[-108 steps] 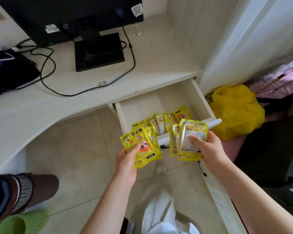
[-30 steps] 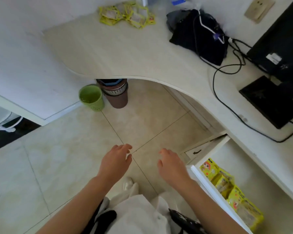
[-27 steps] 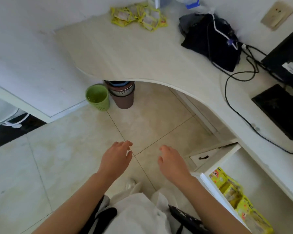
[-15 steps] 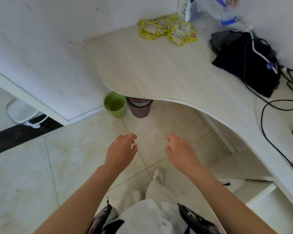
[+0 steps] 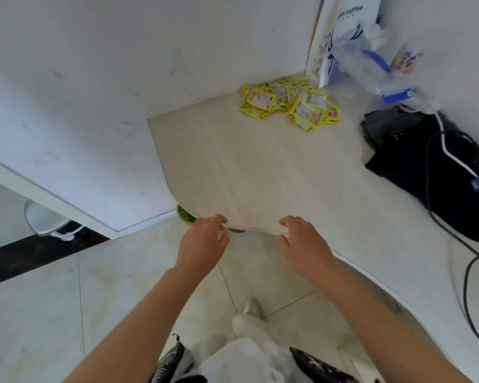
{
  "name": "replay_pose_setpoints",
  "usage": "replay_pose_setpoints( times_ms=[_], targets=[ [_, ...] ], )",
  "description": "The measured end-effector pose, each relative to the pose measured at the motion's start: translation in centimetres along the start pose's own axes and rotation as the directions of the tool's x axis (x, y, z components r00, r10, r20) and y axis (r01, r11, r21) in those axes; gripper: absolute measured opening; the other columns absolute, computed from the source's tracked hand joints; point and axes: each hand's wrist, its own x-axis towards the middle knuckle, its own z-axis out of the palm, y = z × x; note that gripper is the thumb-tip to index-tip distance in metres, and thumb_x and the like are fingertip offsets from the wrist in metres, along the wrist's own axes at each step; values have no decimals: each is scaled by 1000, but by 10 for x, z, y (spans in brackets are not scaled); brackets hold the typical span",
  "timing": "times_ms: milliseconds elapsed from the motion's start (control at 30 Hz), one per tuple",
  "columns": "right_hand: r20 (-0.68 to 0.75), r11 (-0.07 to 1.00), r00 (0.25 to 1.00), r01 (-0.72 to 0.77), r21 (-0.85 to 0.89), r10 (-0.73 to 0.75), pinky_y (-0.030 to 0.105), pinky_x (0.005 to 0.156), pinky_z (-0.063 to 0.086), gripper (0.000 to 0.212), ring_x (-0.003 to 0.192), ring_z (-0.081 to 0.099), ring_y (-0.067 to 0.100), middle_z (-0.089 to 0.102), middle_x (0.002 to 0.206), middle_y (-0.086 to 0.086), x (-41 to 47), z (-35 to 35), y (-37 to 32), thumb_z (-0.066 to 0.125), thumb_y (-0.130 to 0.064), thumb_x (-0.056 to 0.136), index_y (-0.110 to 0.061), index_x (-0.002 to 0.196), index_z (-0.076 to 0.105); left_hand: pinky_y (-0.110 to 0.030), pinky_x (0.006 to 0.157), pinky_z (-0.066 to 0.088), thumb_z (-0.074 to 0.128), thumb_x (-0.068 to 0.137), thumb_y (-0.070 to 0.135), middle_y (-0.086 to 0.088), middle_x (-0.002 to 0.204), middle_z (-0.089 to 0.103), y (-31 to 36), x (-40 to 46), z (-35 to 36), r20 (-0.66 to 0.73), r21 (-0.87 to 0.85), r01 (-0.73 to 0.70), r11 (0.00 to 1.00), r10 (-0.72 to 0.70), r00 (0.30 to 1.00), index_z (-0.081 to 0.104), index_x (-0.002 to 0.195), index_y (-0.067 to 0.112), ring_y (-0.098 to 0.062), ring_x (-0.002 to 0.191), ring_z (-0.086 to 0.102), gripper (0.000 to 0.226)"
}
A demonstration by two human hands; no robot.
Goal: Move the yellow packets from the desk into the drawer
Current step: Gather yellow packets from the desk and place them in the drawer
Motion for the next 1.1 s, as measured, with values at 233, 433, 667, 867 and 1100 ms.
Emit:
replay_pose_setpoints(
  times_ms=[233, 433, 667, 867, 1100],
  targets=[
    [28, 1000, 1000, -11, -24, 12, 35, 91, 47, 37, 118, 49, 21, 51, 132, 0, 70, -29, 12, 40, -28, 98, -20, 134, 43, -30, 80, 50, 51, 95, 30, 9, 107, 66, 8, 68, -1, 14, 1, -15, 1000, 15, 1000, 57, 122, 25, -11, 101, 57, 28],
    [-43, 999, 999, -35, -12, 34, 36, 90, 48, 36, 115, 51, 22, 53, 129, 1, 136, -53, 10, 42, -27, 97, -19, 132, 45, -28, 80, 47, 51, 95, 31, 9, 107, 68, 14, 150, -17, 17, 26, -92, 995, 91, 996, 57, 123, 25, -11, 105, 56, 30],
    [-82, 994, 991, -109, 24, 110, 37, 89, 47, 35, 114, 51, 23, 53, 127, 3, 209, -68, -4, 45, -27, 97, -18, 131, 46, -32, 83, 47, 50, 95, 29, 10, 113, 66, 9, 257, -46, 85, 93, -212, 973, 205, 975, 56, 121, 23, -14, 112, 52, 28],
    [-78, 985, 982, -170, 17, 171, 37, 91, 46, 36, 117, 51, 24, 53, 128, 2, 261, -77, -6, 46, -27, 96, -18, 131, 45, -36, 88, 48, 48, 95, 28, 5, 118, 63, 9, 331, -47, 212, 161, -319, 934, 283, 935, 55, 123, 22, -17, 115, 50, 29],
    [-25, 973, 973, -231, -10, 230, 39, 93, 46, 38, 119, 50, 26, 51, 130, 4, 317, -93, 18, 47, -28, 95, -17, 132, 45, -36, 90, 45, 48, 95, 26, 2, 126, 57, 11, 400, -32, 336, 253, -369, 894, 276, 900, 52, 127, 22, -18, 123, 46, 32]
  ],
)
